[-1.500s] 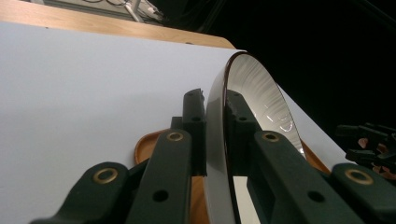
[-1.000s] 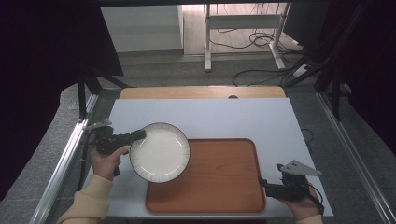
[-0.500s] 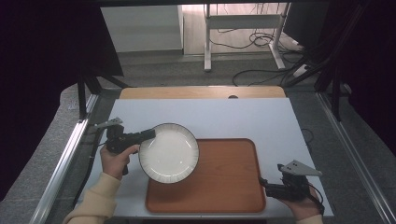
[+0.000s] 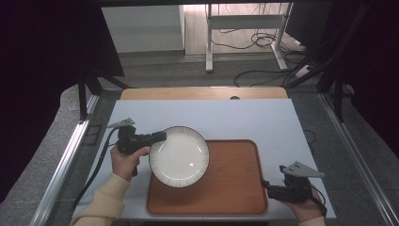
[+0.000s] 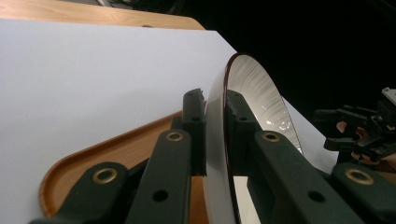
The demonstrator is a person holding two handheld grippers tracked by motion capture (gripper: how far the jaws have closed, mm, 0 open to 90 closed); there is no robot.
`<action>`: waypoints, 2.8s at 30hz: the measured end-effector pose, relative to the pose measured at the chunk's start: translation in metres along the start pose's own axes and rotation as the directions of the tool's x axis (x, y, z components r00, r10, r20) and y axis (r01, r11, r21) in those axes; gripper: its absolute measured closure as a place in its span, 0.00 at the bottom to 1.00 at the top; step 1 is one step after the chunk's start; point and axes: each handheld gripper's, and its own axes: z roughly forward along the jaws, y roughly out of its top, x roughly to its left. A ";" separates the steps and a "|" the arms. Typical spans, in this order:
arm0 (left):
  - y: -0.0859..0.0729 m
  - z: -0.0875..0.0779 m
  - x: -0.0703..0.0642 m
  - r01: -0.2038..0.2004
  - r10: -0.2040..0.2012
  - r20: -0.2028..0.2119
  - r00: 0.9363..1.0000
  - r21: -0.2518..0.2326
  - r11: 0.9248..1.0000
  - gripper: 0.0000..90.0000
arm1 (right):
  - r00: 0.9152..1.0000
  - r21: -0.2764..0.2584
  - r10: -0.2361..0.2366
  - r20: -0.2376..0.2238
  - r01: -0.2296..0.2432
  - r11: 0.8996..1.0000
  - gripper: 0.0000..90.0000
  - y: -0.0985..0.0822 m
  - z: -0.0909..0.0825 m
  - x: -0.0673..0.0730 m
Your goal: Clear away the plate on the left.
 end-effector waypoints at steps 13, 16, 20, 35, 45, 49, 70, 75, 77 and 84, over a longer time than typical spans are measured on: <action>-0.004 0.027 -0.013 -0.020 0.019 0.027 0.999 0.049 0.999 0.90 | 1.000 -0.001 0.000 -0.001 0.000 1.000 0.17 0.000 0.000 -0.001; -0.005 0.031 -0.015 -0.024 0.022 0.035 0.999 0.058 0.998 0.90 | 1.000 0.000 0.000 0.000 0.000 1.000 0.17 0.000 0.000 -0.001; -0.006 0.039 -0.019 -0.031 0.028 0.044 0.999 0.077 0.997 0.90 | 1.000 0.000 0.000 -0.001 0.000 1.000 0.17 0.000 0.000 -0.001; -0.011 0.072 -0.029 -0.025 0.016 0.081 0.997 0.114 0.993 0.90 | 1.000 0.000 0.004 -0.001 -0.004 1.000 0.17 -0.001 0.000 -0.002; -0.016 0.087 -0.025 -0.001 -0.010 0.076 0.997 0.138 0.990 0.90 | 1.000 0.003 0.006 -0.004 -0.006 1.000 0.17 -0.001 0.001 -0.002; -0.021 0.097 -0.020 0.000 -0.012 0.066 0.998 0.168 0.986 0.90 | 1.000 0.004 0.002 -0.002 -0.002 1.000 0.17 -0.001 0.001 -0.002; -0.040 0.131 0.010 0.004 0.021 -0.066 0.998 0.351 0.936 0.89 | 1.000 0.007 0.003 -0.009 -0.003 1.000 0.17 -0.002 0.001 -0.002; -0.039 0.130 0.009 -0.011 0.040 -0.076 0.996 0.343 0.939 0.86 | 1.000 0.006 0.002 -0.009 -0.002 1.000 0.17 -0.002 0.001 -0.002; -0.035 0.127 0.008 -0.021 0.047 -0.073 0.996 0.329 0.944 0.79 | 1.000 0.005 0.003 -0.008 -0.003 1.000 0.17 -0.002 0.000 -0.002; -0.024 0.109 -0.007 -0.103 0.132 -0.116 0.984 0.232 0.967 0.48 | 1.000 0.005 0.000 -0.010 0.000 1.000 0.17 -0.002 0.000 -0.002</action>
